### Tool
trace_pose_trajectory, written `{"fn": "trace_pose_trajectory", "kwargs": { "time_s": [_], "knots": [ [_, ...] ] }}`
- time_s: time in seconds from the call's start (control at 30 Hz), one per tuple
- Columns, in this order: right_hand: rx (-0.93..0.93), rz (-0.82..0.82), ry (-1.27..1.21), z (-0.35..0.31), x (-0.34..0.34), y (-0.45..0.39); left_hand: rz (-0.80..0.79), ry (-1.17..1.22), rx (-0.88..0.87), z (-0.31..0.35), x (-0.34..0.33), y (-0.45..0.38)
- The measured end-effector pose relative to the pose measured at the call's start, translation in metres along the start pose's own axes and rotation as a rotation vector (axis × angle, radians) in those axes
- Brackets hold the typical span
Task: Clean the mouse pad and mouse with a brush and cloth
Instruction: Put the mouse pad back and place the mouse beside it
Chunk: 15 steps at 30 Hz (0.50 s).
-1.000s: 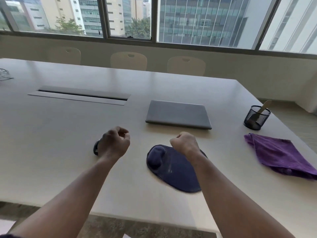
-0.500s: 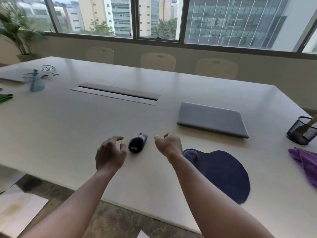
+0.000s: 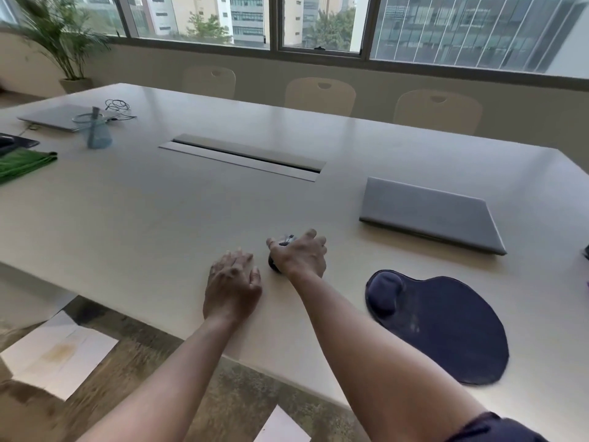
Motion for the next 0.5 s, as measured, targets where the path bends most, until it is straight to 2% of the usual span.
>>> {"fn": "trace_pose_trajectory", "kwargs": {
  "time_s": [0.17,0.5],
  "knots": [
    [0.001,-0.031,0.114,-0.01,-0.009,-0.002,-0.008,-0.039,-0.012,0.001,-0.001,0.0],
    [-0.036,-0.036,0.115,-0.011,0.006,-0.006,0.004,-0.07,-0.015,0.003,0.0,0.001]
  ]
}}
Point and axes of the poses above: each hand's wrist, its own y-axis away from the middle knuckle, its own x-axis out of the back of the hand, z = x × y, the point moved 3 cm from there along -y, towards the middle knuckle, and after that the axes turned 3 degrees about -z, right-handed, at the moved point
